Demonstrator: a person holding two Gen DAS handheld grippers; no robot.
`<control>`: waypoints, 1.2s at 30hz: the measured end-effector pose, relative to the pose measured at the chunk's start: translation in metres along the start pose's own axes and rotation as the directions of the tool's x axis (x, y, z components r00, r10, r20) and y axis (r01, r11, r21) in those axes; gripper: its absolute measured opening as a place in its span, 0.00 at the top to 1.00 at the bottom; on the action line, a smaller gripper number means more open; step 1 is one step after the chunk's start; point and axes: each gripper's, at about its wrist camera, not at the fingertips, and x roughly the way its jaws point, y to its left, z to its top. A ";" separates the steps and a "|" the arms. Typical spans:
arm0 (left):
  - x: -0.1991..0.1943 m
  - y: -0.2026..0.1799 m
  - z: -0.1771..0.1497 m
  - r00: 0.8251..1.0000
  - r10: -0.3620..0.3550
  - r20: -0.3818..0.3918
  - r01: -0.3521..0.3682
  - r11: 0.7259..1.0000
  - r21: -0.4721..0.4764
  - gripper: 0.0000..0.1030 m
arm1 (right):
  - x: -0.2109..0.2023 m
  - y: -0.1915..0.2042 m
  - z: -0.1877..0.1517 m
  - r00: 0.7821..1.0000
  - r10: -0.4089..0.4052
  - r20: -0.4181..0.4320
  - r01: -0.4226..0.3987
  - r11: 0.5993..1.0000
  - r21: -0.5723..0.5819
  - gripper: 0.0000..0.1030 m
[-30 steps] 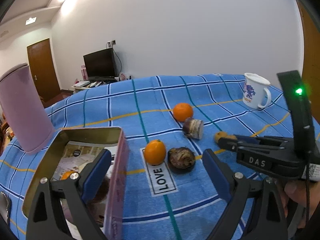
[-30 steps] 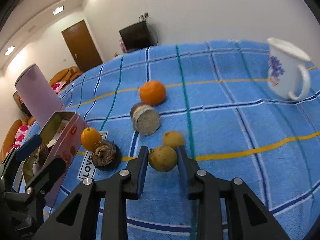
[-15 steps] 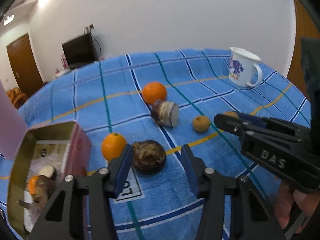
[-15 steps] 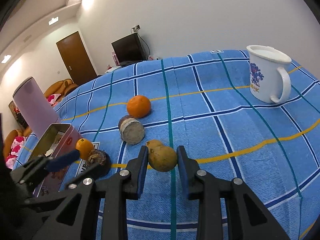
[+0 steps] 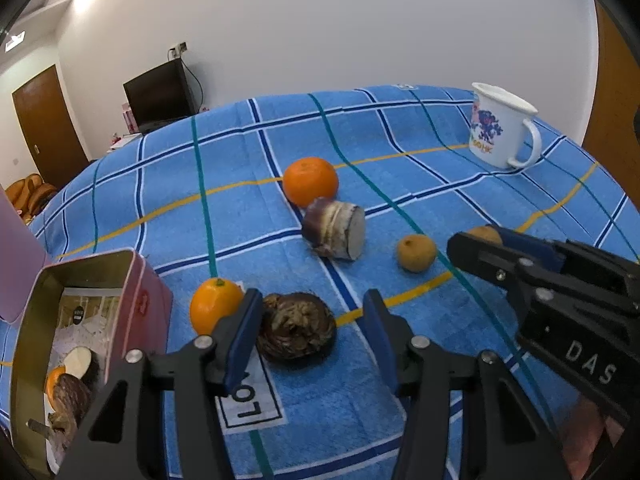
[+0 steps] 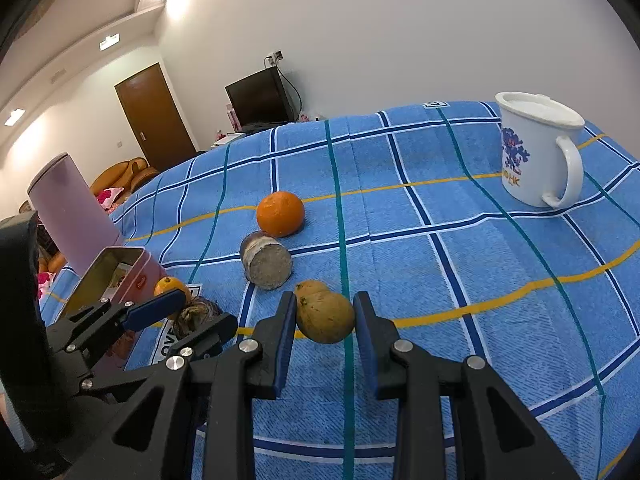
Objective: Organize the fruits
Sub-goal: 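Grasp a brown hairy taro with the left tool while the right tool grasps a small brown fruit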
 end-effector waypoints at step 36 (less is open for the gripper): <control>-0.006 -0.008 -0.013 0.994 -0.096 -0.047 0.095 0.995 -0.007 0.56 | -0.010 0.009 -0.001 0.998 0.034 0.046 -0.032 0.998 -0.050 0.70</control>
